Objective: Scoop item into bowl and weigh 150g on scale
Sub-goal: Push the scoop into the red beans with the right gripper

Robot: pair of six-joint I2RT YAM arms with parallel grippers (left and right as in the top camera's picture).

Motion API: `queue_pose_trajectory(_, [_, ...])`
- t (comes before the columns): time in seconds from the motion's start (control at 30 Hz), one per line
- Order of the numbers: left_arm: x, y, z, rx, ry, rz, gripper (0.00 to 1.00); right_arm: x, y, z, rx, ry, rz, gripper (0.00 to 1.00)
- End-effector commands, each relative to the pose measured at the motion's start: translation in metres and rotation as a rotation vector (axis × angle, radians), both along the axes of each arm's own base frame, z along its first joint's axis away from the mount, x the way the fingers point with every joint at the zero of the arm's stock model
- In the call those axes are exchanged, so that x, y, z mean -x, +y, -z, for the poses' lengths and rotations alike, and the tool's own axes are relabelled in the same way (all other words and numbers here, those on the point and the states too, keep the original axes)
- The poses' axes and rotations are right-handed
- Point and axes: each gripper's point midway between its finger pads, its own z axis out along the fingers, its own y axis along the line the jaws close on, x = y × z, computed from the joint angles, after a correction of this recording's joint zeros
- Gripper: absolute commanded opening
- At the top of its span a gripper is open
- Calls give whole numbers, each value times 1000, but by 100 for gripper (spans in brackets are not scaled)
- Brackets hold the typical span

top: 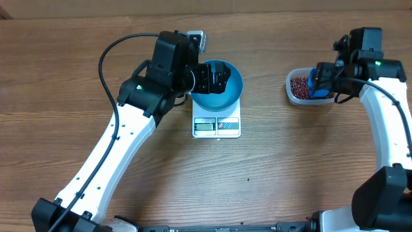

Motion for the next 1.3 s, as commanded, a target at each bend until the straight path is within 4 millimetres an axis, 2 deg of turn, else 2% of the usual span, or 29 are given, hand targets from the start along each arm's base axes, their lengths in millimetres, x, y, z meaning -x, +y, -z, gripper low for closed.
queue_pose_trajectory(0.0, [-5,1,4,-24,-10,6,99,-3,4,-1,-10,-46,-35,100])
queue_pose_trajectory(0.13, [-5,1,6,-26,-6,6,99,-6,3,-1,-8,-62,-32,100])
queue_pose_trajectory(0.37, [-6,0,5,-25,-11,5,100,-4,4,1,4,-50,-61,51])
queue_pose_trajectory(0.43, [-7,0,5,-23,-14,5,100,-4,4,1,7,-49,-60,42])
queue_pose_trajectory(0.63, [-7,0,5,-23,-13,5,100,-4,-1,5,42,-38,-72,31])
queue_pose_trajectory(0.87, [-7,0,5,-23,-14,5,99,-7,-3,27,57,7,-91,25])
queue_pose_trajectory(0.97, [-7,0,5,-23,-14,5,100,-9,-4,31,58,10,-89,17])
queue_pose_trajectory(1.27, [-7,0,5,-23,-14,5,100,-9,-4,32,58,13,-89,17])
